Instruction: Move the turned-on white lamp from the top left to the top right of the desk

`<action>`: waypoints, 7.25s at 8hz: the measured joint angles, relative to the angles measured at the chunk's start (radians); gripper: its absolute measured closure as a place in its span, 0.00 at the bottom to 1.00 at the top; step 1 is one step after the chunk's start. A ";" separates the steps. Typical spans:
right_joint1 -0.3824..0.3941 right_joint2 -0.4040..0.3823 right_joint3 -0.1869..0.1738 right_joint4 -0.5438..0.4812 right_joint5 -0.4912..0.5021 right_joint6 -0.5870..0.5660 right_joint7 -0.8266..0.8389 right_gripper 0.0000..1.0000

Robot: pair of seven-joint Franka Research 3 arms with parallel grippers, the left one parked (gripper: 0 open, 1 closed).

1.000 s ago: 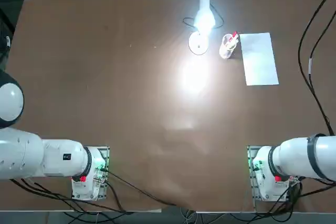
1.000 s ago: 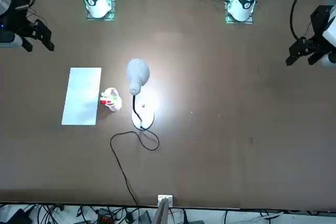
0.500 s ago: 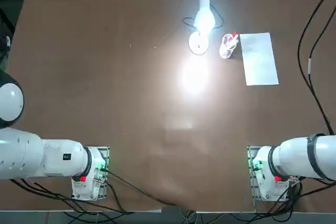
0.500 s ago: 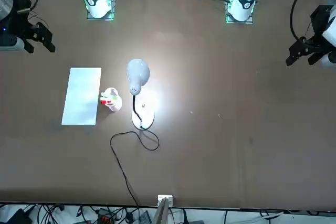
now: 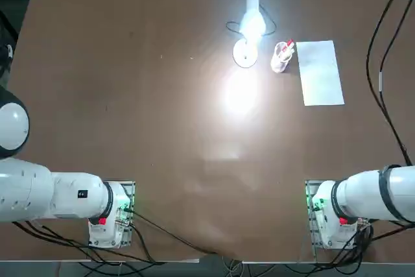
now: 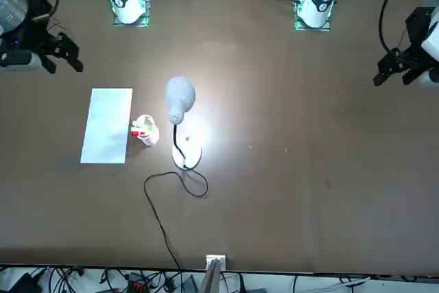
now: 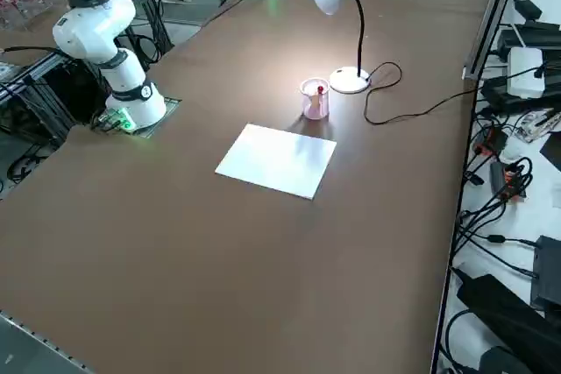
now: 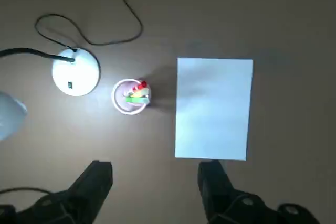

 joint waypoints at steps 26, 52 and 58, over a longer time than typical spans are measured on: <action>0.424 0.344 0.009 0.027 -0.239 0.586 0.600 0.28; -0.344 0.406 -0.039 0.111 -0.191 0.627 0.444 0.28; -0.342 0.405 -0.039 0.100 -0.211 0.629 0.444 0.28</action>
